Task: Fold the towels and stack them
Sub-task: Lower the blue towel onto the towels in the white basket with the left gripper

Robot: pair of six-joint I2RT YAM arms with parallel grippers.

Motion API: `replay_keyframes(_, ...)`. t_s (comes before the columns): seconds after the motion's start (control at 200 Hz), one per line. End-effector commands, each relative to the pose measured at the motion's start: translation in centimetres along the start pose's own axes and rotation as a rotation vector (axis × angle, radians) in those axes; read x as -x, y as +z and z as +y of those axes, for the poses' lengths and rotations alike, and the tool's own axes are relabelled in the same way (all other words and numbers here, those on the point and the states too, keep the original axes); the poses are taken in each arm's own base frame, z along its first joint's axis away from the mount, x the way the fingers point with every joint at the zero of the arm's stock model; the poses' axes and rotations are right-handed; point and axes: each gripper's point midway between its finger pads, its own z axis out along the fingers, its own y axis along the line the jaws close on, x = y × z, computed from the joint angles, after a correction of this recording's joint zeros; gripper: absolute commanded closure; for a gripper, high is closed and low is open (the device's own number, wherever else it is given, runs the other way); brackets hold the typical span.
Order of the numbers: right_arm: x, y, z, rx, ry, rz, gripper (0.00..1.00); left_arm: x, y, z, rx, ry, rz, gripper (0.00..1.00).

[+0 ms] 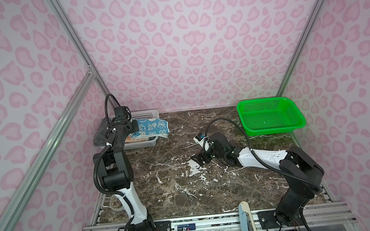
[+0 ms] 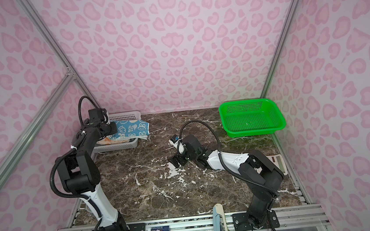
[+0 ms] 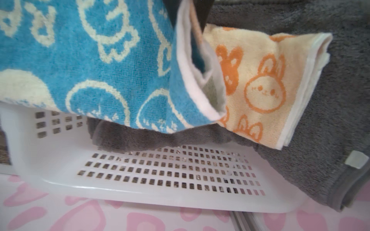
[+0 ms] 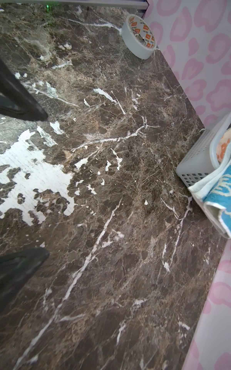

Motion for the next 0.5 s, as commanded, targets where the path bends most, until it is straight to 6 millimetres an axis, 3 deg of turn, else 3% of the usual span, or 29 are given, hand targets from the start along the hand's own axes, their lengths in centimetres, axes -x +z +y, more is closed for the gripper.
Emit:
replay_keyframes(0.0, 0.0, 0.4, -0.1, 0.0, 0.002, 0.005, 0.01, 0.9, 0.6, 1.4, 0.067, 0.028, -0.015, 0.96)
replay_keyframes(0.495, 0.3, 1.6, -0.3, 0.005, 0.002, 0.024, 0.01, 1.5, 2.5, 3.1, 0.165, 0.081, -0.008, 0.96)
